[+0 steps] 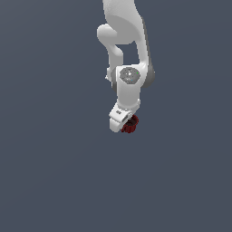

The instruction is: Pick up the object and move it to a goal position.

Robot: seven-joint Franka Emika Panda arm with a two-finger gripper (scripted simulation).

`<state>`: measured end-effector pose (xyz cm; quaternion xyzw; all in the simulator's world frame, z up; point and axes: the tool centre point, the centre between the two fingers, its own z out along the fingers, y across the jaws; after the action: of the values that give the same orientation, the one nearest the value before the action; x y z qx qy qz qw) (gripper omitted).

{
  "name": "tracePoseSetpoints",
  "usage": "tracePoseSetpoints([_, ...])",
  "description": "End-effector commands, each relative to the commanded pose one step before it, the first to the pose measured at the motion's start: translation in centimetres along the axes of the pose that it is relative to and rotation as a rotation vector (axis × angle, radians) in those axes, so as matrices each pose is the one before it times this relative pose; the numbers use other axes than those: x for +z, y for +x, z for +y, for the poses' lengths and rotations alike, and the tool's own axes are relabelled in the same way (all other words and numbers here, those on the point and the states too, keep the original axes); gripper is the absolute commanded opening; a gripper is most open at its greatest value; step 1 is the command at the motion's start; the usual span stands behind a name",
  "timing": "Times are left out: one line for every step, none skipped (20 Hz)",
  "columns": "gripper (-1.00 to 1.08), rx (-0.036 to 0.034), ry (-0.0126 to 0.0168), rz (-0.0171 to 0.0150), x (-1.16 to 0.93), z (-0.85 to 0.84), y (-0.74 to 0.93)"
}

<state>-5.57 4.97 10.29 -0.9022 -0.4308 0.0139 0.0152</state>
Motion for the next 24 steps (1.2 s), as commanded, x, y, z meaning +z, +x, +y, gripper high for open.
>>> tracePoseSetpoints([0.68, -0.00072, 0.00023, -0.00015, 0.277, -0.02, 0.003])
tracePoseSetpoints([0.68, 0.0, 0.0, 0.0, 0.25, 0.011, -0.018])
tracePoseSetpoints([0.68, -0.00069, 0.00004, 0.00004, 0.322, -0.014, 0.003])
tracePoseSetpoints([0.68, -0.00069, 0.00004, 0.00005, 0.393, -0.013, -0.004])
tracePoseSetpoints([0.68, -0.00097, 0.00007, 0.00007, 0.447, -0.025, 0.0])
tracePoseSetpoints([0.68, -0.00069, 0.00006, 0.00006, 0.393, -0.019, -0.009])
tracePoseSetpoints([0.68, -0.00068, 0.00007, 0.00006, 0.322, -0.022, -0.004])
tracePoseSetpoints([0.68, 0.0, 0.0, 0.0, 0.25, 0.002, -0.025])
tracePoseSetpoints([0.68, -0.00068, 0.00008, 0.00007, 0.179, -0.025, 0.008])
tracePoseSetpoints([0.68, 0.0, 0.0, 0.0, 0.107, 0.0, -0.011])
tracePoseSetpoints([0.68, 0.0, 0.0, 0.0, 0.036, 0.0, -0.004])
tracePoseSetpoints([-1.0, 0.0, 0.0, 0.0, 0.0, 0.0, 0.0])
tracePoseSetpoints([-1.0, 0.0, 0.0, 0.0, 0.0, 0.0, 0.0])
tracePoseSetpoints([-1.0, 0.0, 0.0, 0.0, 0.0, 0.0, 0.0])
tracePoseSetpoints([-1.0, 0.0, 0.0, 0.0, 0.0, 0.0, 0.0])
tracePoseSetpoints([-1.0, 0.0, 0.0, 0.0, 0.0, 0.0, 0.0])
tracePoseSetpoints([-1.0, 0.0, 0.0, 0.0, 0.0, 0.0, 0.0])
tracePoseSetpoints([-1.0, 0.0, 0.0, 0.0, 0.0, 0.0, 0.0])
tracePoseSetpoints([-1.0, 0.0, 0.0, 0.0, 0.0, 0.0, 0.0])
tracePoseSetpoints([-1.0, 0.0, 0.0, 0.0, 0.0, 0.0, 0.0])
tracePoseSetpoints([-1.0, 0.0, 0.0, 0.0, 0.0, 0.0, 0.0])
tracePoseSetpoints([-1.0, 0.00137, -0.00206, 0.00123, -0.105, 0.123, -0.01])
tracePoseSetpoints([-1.0, 0.0, 0.0, 0.0, -0.021, 0.016, 0.005])
tracePoseSetpoints([-1.0, 0.0, 0.0, 0.0, -0.063, 0.049, 0.014])
